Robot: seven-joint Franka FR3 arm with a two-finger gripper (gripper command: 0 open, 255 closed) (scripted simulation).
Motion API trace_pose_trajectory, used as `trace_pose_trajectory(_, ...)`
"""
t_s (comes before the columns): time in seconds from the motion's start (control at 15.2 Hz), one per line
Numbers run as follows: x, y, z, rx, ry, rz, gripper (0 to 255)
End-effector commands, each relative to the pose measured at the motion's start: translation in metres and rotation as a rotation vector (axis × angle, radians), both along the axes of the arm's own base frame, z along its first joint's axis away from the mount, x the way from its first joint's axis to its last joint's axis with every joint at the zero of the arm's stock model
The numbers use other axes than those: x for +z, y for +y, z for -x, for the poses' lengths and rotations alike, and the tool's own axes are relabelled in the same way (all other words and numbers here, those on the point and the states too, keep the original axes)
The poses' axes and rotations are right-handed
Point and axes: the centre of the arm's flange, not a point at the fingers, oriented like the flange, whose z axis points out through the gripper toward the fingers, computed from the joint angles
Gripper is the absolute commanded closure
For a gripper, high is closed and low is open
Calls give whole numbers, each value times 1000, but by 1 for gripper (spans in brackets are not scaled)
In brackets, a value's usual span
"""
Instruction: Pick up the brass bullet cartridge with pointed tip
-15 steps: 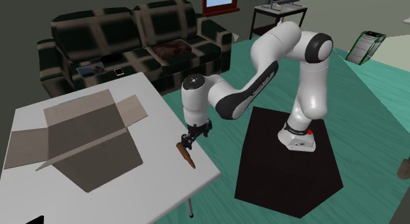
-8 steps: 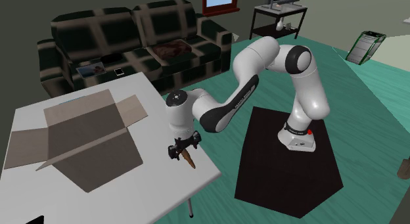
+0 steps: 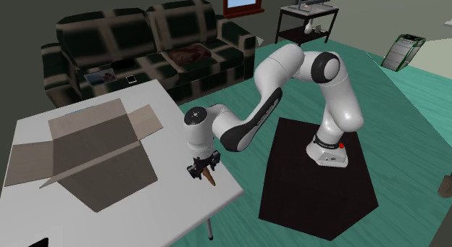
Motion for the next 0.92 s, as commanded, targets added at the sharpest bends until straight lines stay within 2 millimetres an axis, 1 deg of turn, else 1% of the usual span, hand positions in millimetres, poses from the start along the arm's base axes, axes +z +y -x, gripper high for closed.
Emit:
trace_pose_trajectory(0.0, 0, 0, 0, 0, 0, 0, 255)
trace_pose_trajectory(0.53, 0, 0, 0, 0, 0, 0, 255)
trace_pose_trajectory(0.86, 26, 0, 0, 0, 0, 0, 255)
